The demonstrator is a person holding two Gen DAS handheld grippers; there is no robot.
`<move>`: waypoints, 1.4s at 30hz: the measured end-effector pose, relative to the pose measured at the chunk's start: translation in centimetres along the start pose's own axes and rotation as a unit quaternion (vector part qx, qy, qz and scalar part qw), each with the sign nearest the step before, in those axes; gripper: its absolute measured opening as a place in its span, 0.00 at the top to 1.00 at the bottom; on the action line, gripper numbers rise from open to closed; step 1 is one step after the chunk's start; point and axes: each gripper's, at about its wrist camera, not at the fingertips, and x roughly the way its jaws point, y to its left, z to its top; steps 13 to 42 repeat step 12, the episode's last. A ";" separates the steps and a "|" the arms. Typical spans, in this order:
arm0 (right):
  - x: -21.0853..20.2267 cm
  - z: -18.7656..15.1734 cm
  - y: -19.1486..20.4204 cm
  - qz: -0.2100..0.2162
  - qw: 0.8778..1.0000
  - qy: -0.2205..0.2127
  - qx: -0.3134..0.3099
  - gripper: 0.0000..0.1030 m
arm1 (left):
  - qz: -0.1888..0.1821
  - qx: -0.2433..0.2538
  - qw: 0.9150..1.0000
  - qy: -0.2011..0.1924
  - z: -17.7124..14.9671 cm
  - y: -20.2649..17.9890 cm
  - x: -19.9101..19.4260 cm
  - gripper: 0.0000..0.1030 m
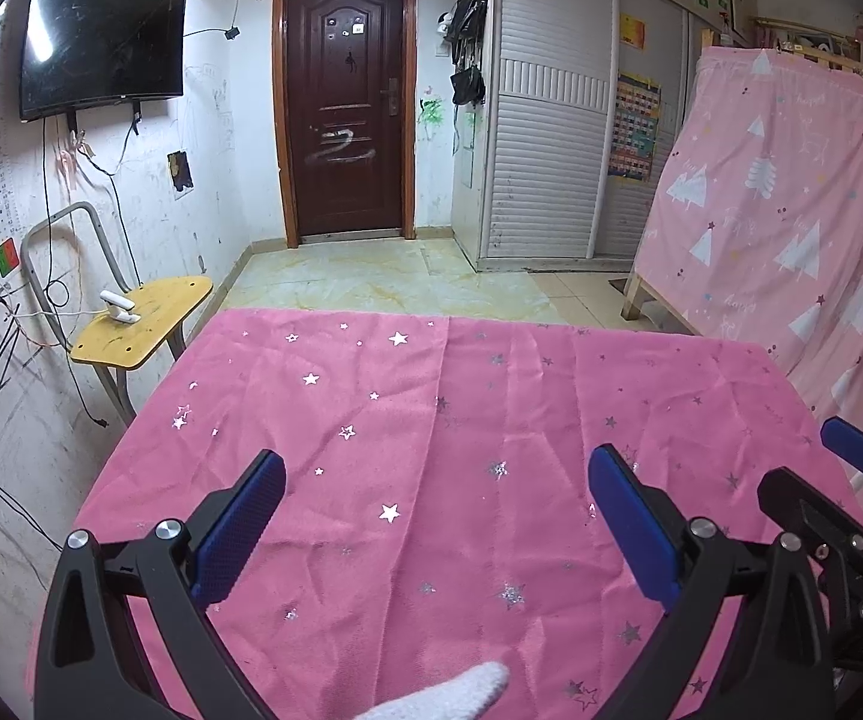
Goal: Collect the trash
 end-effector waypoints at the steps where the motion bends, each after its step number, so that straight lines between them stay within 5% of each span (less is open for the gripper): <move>1: 0.0 0.0 0.0 0.000 1.000 0.000 -0.001 0.06 | -0.001 0.000 1.000 0.001 0.0 0.0 0.0 0.10; 42: 0.4 -0.5 -0.6 -0.005 1.000 0.005 0.004 0.06 | -0.004 -0.006 1.000 0.008 -0.2 0.2 0.1 0.10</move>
